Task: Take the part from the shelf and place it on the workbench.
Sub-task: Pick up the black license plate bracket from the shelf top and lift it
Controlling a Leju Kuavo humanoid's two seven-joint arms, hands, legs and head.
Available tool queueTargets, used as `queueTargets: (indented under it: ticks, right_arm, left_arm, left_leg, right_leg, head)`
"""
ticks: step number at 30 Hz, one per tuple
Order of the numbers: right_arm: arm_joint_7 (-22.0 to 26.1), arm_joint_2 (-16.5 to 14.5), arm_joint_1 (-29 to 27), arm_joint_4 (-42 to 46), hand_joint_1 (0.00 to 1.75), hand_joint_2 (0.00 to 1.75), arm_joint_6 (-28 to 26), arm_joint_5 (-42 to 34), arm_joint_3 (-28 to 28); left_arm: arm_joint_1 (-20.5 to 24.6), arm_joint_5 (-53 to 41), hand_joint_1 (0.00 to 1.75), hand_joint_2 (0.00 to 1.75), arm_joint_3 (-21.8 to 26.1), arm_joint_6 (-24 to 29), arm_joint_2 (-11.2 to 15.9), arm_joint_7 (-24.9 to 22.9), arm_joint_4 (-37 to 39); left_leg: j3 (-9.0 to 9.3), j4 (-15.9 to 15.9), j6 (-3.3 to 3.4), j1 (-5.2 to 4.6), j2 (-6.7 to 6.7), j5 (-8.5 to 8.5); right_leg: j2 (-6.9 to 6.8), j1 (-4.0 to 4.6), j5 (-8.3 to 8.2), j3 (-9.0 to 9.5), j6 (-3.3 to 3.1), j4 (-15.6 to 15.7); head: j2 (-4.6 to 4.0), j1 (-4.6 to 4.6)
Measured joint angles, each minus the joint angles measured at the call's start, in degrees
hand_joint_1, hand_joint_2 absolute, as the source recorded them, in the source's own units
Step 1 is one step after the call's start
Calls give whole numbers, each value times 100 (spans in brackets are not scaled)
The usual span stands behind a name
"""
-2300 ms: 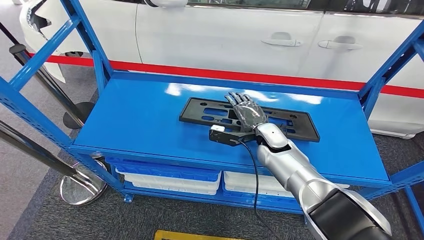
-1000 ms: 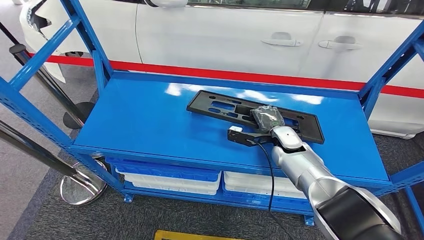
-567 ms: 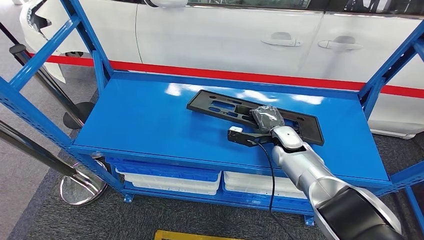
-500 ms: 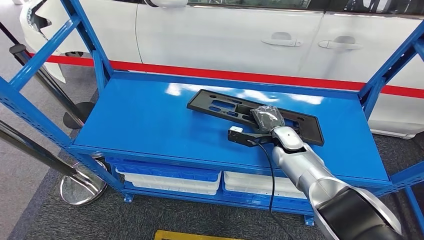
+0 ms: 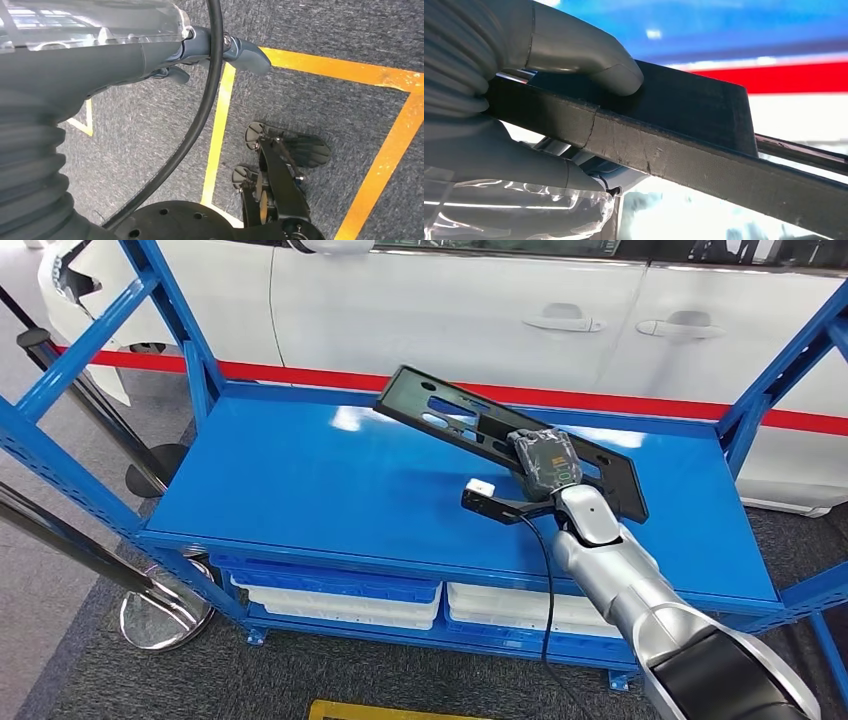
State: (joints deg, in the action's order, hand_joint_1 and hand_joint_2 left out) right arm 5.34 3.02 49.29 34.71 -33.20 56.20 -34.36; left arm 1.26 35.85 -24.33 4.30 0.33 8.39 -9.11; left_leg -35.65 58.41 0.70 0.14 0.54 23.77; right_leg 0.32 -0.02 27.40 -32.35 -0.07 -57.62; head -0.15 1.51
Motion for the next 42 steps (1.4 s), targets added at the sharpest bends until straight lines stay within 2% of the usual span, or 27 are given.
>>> queueTargets:
  ticks: [9, 13, 14, 15, 17, 18, 19, 20, 21, 23, 24, 25, 26, 28, 29, 30, 31, 33, 34, 35, 36, 38, 39, 40, 42]
  right_arm:
    - [-110, 454, -201, 1326, 168, 175, 317, 536, 63]
    - [-234, 591, -253, 1705, 168, 175, 513, 834, 49]
    - [-250, 624, -255, 1773, 168, 175, 530, 886, 44]
    - [-267, 662, -255, 1832, 168, 175, 539, 949, 40]
    - [-310, 739, -266, 1921, 168, 175, 555, 1124, 24]
    - [-334, 783, -280, 1950, 168, 175, 568, 1220, 14]
    - [-353, 830, -296, 1975, 168, 175, 588, 1307, 3]
    - [-368, 879, -310, 2004, 168, 175, 610, 1382, -11]
    - [-377, 925, -318, 2041, 168, 175, 627, 1436, -28]
    - [-397, 1008, -323, 2132, 168, 175, 644, 1514, -61]
    - [-410, 1038, -329, 2176, 168, 175, 644, 1543, -75]
    - [-426, 1065, -341, 2213, 168, 175, 644, 1570, -88]
    - [-446, 1083, -360, 2246, 168, 175, 643, 1598, -105]
    - [-510, 1100, -402, 2320, 168, 175, 645, 1666, -162]
    - [-554, 1094, -419, 2360, 168, 175, 651, 1709, -198]
    - [-597, 1086, -431, 2396, 168, 175, 662, 1747, -232]
    - [-634, 1074, -442, 2426, 168, 175, 675, 1777, -264]
    - [-702, 1044, -478, 2473, 168, 175, 720, 1822, -326]
    - [-750, 1025, -500, 2493, 168, 175, 753, 1845, -363]
    - [-813, 999, -528, 2522, 168, 175, 788, 1874, -407]
    - [-880, 972, -564, 2562, 168, 175, 816, 1906, -450]
    - [-960, 929, -659, 2677, 168, 175, 828, 1964, -515]
    - [-983, 918, -709, 2746, 168, 175, 825, 1992, -532]
    - [-1002, 912, -757, 2810, 168, 175, 821, 2023, -542]
    - [-1053, 905, -856, 2934, 168, 175, 811, 2080, -556]
  left_arm:
    - [2, 13, 0, 175, -1, -4, 0, 65, 0]
    - [6, 13, 0, 175, -4, -7, -1, 95, 0]
    - [8, 13, 0, 175, -6, -8, -3, 102, 0]
    - [11, 13, 0, 175, -8, -10, -5, 108, 0]
    - [15, 11, 0, 175, -12, -15, -8, 115, 0]
    - [16, 11, 0, 175, -14, -17, -8, 117, 0]
    - [15, 10, 0, 175, -16, -19, -9, 119, 0]
    - [14, 9, 0, 175, -18, -19, -10, 121, 0]
    - [12, 5, 0, 175, -20, -19, -14, 122, 0]
    - [7, -3, 0, 175, -23, -17, -17, 122, 0]
    - [5, -6, 0, 175, -25, -16, -15, 122, 0]
    - [4, -9, 0, 175, -25, -14, -11, 123, 0]
    - [1, -10, 0, 175, -26, -12, -7, 123, 0]
    - [-13, -7, 0, 175, -27, -11, -3, 124, 1]
    - [-19, 1, 0, 175, -28, -12, 0, 123, 1]
    - [-25, 11, 0, 175, -28, -13, 7, 123, 2]
    - [-27, 21, 0, 175, -28, -14, 15, 122, 2]
    - [-28, 31, 0, 175, -28, -24, 39, 121, 2]
    - [-28, 33, 0, 175, -28, -37, 53, 118, 2]
    - [-29, 31, 0, 175, -28, -52, 69, 113, 2]
    - [-28, 28, 0, 175, -28, -67, 87, 107, 2]
    - [-22, 19, 0, 175, -29, -82, 122, 93, 2]
    - [-20, 14, 0, 175, -30, -80, 144, 87, 2]
    - [-20, 9, 0, 175, -33, -77, 162, 85, 2]
    - [-25, -1, 0, 175, -48, -66, 198, 83, 2]
  left_leg:
    - [-14, 30, 29, -34, 2, 21]
    - [8, -19, 92, -21, -8, -18]
    - [24, -59, 117, -2, -18, -48]
    - [36, -96, 141, 20, -28, -76]
    - [33, -116, 160, 34, -39, -95]
    - [23, -110, 160, 39, -38, -98]
    - [12, -99, 156, 46, -36, -101]
    - [-5, -79, 149, 58, -33, -102]
    - [-25, -49, 131, 77, -31, -99]
    - [-86, 32, 59, 106, -28, -84]
    - [-115, 64, 9, 110, -24, -85]
    - [-140, 85, -41, 105, -17, -97]
    - [-160, 86, -91, 100, -7, -123]
    - [-196, 93, -178, 109, 5, -153]
    - [-238, 153, -208, 120, -1, -76]
    - [-303, 309, -226, 129, -10, 89]
    - [-396, 590, -236, 135, -19, 341]
    - [-595, 1337, -245, 128, -25, 839]
    - [-638, 1623, -242, 122, -25, 965]
    - [-584, 1715, -228, 113, -25, 959]
    - [-429, 1594, -200, 102, -25, 856]
    - [110, 861, -84, 57, -23, 627]
    - [369, 472, -30, 31, -23, 582]
    - [545, 193, 10, 4, -23, 572]
    - [643, -7, 39, -38, -22, 544]
  right_leg:
    - [-2, -35, 1, 1, 20, 8]
    - [4, -40, 23, 5, 74, -6]
    - [5, -34, 112, -25, 89, -95]
    - [4, -33, 272, -104, 104, -298]
    - [-1, -61, 691, -389, 137, -993]
    - [-2, -84, 834, -533, 160, -1340]
    - [-2, -111, 871, -612, 186, -1539]
    - [-3, -141, 795, -600, 213, -1536]
    - [-6, -175, 621, -479, 243, -1308]
    - [-10, -224, 290, -100, 303, -559]
    - [2, -223, 189, 22, 296, -301]
    - [16, -211, 161, 71, 271, -170]
    - [32, -184, 159, 51, 226, -175]
    - [30, -174, 101, -16, 114, -177]
    - [21, -172, 63, -52, 53, -177]
    - [11, -173, 21, -93, -12, -168]
    - [4, -166, -22, -140, -66, -164]
    - [-1, -125, -102, -245, -130, -169]
    - [-3, -100, -140, -297, -143, -175]
    - [-7, -75, -178, -352, -153, -181]
    - [-8, -49, -214, -403, -159, -189]
    - [-13, -12, -282, -484, -161, -202]
    - [-18, 2, -314, -507, -149, -203]
    - [-31, 0, -345, -514, -126, -197]
    - [-52, -20, -421, -514, -58, -172]
  head:
    - [0, 0]
    - [0, 0]
    - [0, 0]
    - [0, -1]
    - [0, -1]
    - [0, -1]
    - [0, 0]
    - [0, -1]
    - [0, -1]
    - [0, -1]
    - [0, 1]
    - [0, 1]
    - [0, 1]
    - [0, 1]
    - [0, 1]
    - [0, 2]
    - [0, 1]
    - [0, 1]
    - [0, 1]
    - [0, 2]
    - [0, 1]
    - [0, 1]
    - [0, 1]
    - [0, 1]
    - [0, 1]
